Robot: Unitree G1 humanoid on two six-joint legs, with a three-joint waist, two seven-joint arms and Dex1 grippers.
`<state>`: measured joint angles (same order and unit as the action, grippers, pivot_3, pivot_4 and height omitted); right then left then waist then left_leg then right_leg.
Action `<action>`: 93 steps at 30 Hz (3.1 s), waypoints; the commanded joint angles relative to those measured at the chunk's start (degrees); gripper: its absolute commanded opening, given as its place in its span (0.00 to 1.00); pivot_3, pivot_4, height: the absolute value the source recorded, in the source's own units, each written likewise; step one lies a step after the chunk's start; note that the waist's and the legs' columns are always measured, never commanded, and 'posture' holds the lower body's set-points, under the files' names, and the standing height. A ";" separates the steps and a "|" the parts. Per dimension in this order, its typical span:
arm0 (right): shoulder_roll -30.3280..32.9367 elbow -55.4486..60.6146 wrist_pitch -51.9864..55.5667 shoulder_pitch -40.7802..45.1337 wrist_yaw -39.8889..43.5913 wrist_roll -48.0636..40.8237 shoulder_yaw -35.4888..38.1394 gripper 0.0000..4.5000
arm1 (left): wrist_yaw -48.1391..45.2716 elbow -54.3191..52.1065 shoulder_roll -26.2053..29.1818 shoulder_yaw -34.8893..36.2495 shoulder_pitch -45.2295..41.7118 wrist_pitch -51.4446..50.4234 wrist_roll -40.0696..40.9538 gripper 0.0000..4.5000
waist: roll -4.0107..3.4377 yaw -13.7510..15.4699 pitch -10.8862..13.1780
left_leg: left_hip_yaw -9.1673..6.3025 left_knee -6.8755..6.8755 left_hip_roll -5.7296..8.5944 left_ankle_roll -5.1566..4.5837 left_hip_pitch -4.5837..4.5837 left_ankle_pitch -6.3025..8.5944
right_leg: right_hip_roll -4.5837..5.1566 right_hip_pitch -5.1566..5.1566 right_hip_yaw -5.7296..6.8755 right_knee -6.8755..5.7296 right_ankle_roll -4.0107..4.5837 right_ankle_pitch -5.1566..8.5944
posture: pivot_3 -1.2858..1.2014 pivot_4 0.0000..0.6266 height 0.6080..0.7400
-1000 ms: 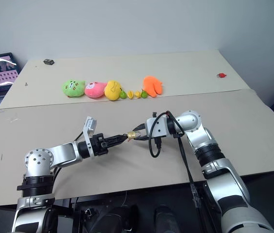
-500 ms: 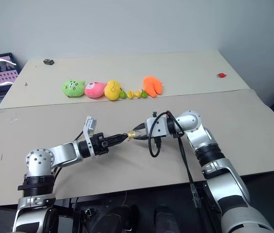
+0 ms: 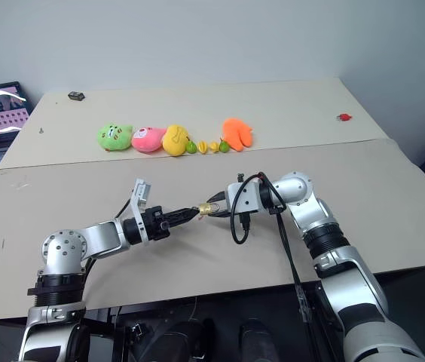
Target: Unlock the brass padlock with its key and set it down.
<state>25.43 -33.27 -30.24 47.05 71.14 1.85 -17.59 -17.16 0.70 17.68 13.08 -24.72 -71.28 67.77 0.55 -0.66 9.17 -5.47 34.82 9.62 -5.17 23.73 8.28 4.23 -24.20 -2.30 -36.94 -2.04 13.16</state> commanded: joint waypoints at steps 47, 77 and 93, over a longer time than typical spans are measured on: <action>0.58 2.02 -1.43 0.95 1.36 -0.93 0.30 0.21 | -0.22 -1.77 -2.24 3.23 1.16 -2.27 0.43 0.48 | 0.00 -0.06 0.00 | 0.00 0.00 0.00 0.00 0.00 0.00 | 0.00 0.00 0.01 0.00 0.00 0.00 | 0.52 0.24 1.00; 1.02 1.89 -1.94 0.97 0.75 -0.98 -0.45 0.21 | -9.07 -7.83 2.98 -6.44 4.15 8.26 -12.79 0.01 | 0.00 -0.02 0.00 | 0.00 -0.02 0.00 0.00 0.00 0.00 | 0.00 0.00 -0.01 0.02 0.00 0.00 | 0.52 0.24 1.00; 1.15 1.79 -2.00 1.06 0.68 -1.11 -0.65 0.21 | -22.21 -11.71 6.62 -14.84 8.98 33.07 -30.75 0.01 | 0.00 0.00 0.00 | 0.00 -0.08 -0.01 0.00 0.01 0.00 | 0.02 0.00 -0.04 0.10 0.01 0.00 | 0.52 0.24 1.00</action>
<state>26.24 -33.20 -30.82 46.92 71.94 1.98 -19.40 -38.05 -9.85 23.20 -1.79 -15.89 -42.21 39.98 0.55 -0.66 9.17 -5.47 34.75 9.61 -5.17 23.74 8.28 4.25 -24.20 -2.35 -36.85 -2.03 13.16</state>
